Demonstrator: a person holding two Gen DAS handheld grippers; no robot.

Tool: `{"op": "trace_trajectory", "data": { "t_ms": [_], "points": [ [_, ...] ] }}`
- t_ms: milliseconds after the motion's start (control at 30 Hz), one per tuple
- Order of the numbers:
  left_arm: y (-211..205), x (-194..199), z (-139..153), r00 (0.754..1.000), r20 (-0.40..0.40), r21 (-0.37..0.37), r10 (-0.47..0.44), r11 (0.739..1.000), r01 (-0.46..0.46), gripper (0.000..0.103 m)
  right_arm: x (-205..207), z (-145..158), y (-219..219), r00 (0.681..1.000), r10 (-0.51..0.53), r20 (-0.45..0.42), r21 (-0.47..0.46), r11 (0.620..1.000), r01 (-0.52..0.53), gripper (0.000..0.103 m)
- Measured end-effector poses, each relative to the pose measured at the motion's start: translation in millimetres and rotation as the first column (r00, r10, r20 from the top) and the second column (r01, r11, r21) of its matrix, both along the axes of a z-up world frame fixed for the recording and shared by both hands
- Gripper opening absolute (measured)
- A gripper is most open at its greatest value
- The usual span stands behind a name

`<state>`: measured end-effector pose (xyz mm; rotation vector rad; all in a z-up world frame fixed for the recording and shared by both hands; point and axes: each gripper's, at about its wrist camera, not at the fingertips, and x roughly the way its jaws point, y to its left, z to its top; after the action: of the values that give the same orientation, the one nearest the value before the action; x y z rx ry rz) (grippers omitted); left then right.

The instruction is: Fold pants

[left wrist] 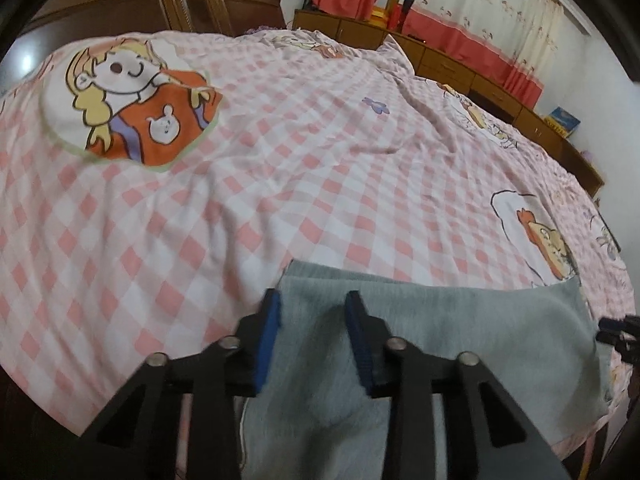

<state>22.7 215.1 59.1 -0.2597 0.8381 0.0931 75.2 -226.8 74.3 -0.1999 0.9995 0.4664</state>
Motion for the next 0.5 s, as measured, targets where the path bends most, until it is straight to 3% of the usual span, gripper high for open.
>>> {"op": "trace_trajectory", "data": {
  "t_ms": [33, 267, 500],
  "points": [
    [0.3, 0.4, 0.7, 1.000, 0.006, -0.005, -0.007, 1.000, 0.007, 0.022, 4.9, -2.4, 6.0, 1.000, 0.001, -0.002, 0.014, 1.000, -0.001, 0.039],
    [2.8, -1.3, 6.0, 0.999, 0.052, -0.058, -0.015, 0.998, 0.018, 0.021, 34.2, -16.6, 26.8, 0.999, -0.052, 0.001, 0.135, 0.990, 0.051, 0.039],
    [4.6, 7.2, -1.6, 1.000, 0.013, -0.020, 0.001, 1.000, -0.001, 0.021, 47.4, -24.6, 24.2, 0.996, -0.085, -0.027, 0.204, 0.975, 0.089, 0.039]
  ]
}}
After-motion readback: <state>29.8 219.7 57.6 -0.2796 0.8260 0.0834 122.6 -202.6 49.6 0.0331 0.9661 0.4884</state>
